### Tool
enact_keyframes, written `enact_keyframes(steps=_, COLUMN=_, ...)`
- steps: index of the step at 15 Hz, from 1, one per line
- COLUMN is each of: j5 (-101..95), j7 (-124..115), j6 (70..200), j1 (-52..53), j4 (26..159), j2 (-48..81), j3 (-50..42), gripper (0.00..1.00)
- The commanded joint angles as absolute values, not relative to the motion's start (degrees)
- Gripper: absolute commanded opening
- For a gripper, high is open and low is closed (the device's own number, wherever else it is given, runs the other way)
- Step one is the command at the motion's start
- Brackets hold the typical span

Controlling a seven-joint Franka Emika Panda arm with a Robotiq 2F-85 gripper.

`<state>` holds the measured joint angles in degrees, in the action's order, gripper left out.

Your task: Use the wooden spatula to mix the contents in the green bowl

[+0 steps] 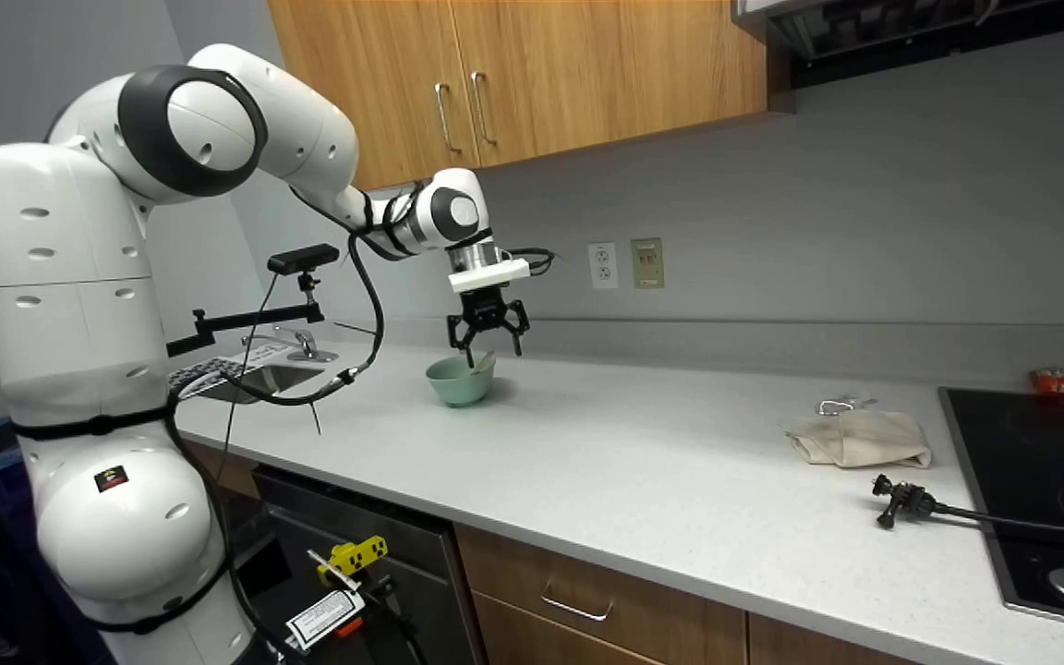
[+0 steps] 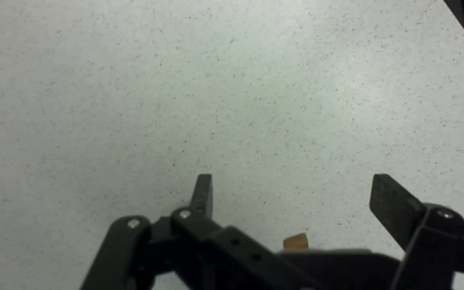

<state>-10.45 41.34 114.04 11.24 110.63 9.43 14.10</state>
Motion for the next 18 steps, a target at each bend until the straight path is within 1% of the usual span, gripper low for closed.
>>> enact_keyframes(steps=1, j5=-4.73, j7=40.76, j6=116.89, j1=9.41, j4=115.90, j2=4.60, j3=13.01, gripper=1.00)
enact_keyframes(steps=9, j5=6.46, j7=38.21, j6=124.71, j1=7.56, j4=120.25, j2=-1.92, j3=9.42, gripper=1.00)
enact_keyframes(steps=15, j5=8.42, j7=31.70, j6=129.53, j1=8.66, j4=122.60, j2=-7.68, j3=8.46, gripper=1.00)
enact_keyframes(steps=18, j5=12.54, j7=28.98, j6=130.50, j1=10.08, j4=122.99, j2=-10.31, j3=8.49, gripper=1.00)
